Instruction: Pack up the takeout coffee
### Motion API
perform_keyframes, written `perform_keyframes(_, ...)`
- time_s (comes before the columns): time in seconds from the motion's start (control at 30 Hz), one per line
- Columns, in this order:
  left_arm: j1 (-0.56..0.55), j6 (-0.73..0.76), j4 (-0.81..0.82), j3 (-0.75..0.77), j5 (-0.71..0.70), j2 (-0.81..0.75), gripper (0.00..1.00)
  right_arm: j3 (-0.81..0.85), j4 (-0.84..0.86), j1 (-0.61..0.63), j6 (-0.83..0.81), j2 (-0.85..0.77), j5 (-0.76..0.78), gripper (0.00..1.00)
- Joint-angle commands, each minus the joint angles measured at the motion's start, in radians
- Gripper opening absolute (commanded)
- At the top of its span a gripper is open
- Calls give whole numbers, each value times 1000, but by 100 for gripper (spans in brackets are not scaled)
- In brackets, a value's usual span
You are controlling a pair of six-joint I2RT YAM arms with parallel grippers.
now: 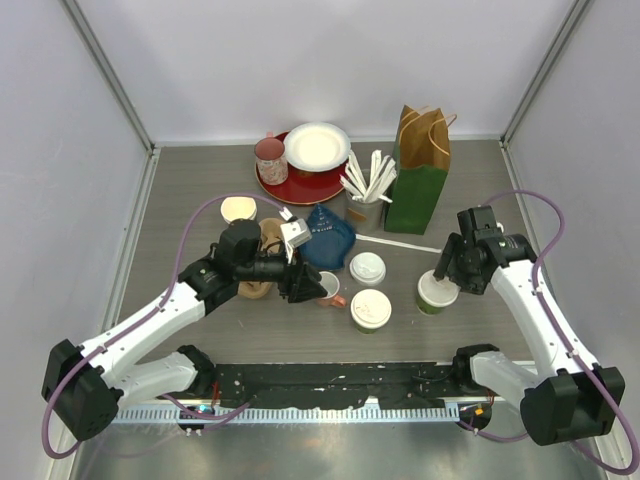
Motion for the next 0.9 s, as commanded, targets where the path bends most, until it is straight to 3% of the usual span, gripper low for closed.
perform_keyframes(0.0,7,-5,17,3,22,-23,54,-41,63,-5,-2,-27,-74,63)
perform_keyframes(0.47,8,-10,26,16,14,-11,54,-118,273,1,21,-35,-211,53)
perform_keyframes(0.73,8,-289,124,26,-150,39,49,-87,359,59,-2,43,-223,53)
perform_keyframes(0.87,7,-327,92,103,-211,114,47,-70,380,63,-27,54,-248,53)
